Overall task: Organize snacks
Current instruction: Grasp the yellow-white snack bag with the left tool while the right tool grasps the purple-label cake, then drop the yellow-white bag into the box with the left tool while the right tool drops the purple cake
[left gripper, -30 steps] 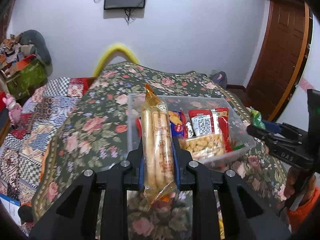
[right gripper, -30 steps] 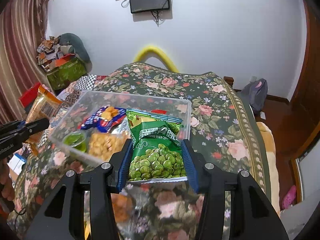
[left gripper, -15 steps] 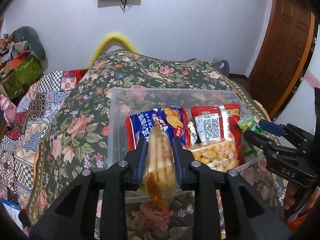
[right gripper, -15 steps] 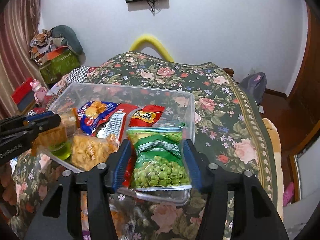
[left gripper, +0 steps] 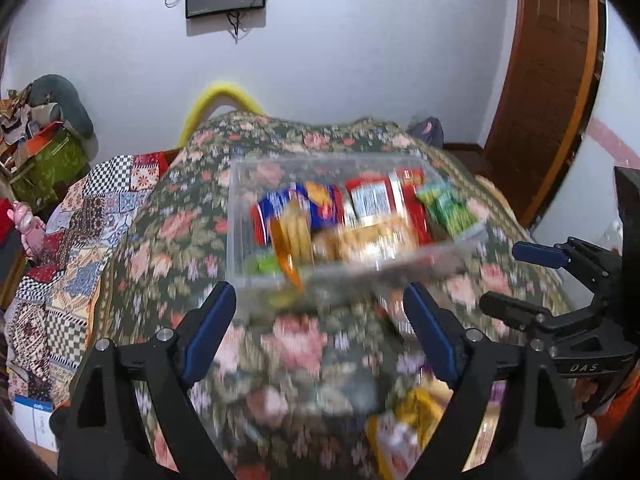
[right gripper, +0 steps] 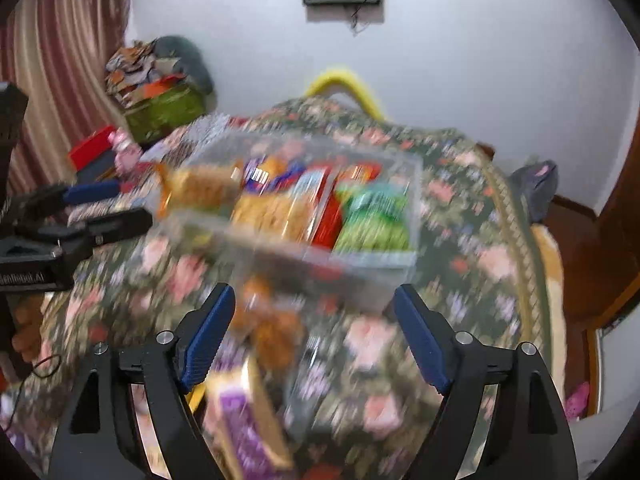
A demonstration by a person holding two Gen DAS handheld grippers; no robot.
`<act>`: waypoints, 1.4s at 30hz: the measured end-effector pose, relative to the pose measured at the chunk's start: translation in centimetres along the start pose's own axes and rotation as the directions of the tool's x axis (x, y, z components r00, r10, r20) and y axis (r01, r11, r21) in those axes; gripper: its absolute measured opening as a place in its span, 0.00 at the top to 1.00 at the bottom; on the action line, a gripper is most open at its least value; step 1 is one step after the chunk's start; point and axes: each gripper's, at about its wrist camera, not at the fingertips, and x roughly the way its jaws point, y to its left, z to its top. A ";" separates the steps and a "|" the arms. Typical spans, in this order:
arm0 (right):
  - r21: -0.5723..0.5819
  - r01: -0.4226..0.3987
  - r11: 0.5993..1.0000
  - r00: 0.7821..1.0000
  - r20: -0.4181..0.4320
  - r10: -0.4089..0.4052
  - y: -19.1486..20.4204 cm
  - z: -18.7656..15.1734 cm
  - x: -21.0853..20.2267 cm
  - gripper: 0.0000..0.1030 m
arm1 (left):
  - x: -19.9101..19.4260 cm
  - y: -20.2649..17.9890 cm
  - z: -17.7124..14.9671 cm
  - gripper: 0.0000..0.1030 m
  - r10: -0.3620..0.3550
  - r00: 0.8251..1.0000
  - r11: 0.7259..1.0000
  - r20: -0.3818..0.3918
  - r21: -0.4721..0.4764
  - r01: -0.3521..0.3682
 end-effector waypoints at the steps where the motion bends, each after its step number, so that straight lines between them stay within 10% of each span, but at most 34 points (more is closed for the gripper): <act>1: -0.004 -0.005 1.000 1.000 -0.017 0.004 0.2 -0.5 0.3 0.23 | 0.0 -0.1 -0.7 0.16 -0.001 1.000 1.000 -0.018 0.003 0.002; 14: -0.017 -0.123 0.992 0.971 -0.209 0.117 1.6 -5.7 3.1 0.34 | 1.5 -1.9 -8.5 0.16 -0.115 0.967 0.993 -0.227 -0.026 0.112; 18: 0.024 -0.147 0.989 0.963 -0.223 0.149 0.9 -5.9 3.5 0.52 | 3.0 -2.7 -9.4 0.16 -0.119 0.957 0.993 -0.264 -0.032 0.115; 22: 0.028 -0.119 0.992 0.970 -0.208 0.123 0.3 -6.7 2.6 0.54 | 2.9 -3.1 -9.8 0.25 -0.105 0.970 0.994 -0.217 -0.028 0.102; 26: 0.052 -0.088 0.995 0.975 -0.199 0.097 -0.7 -7.5 1.6 0.56 | 2.4 -3.3 -9.7 0.67 -0.132 0.973 0.991 -0.187 -0.019 0.131; 42: 0.117 -0.050 0.992 0.997 -0.051 0.057 -2.0 -6.0 -3.6 0.59 | -2.4 -1.5 -6.3 0.72 -0.083 0.996 0.996 -0.032 -0.048 0.081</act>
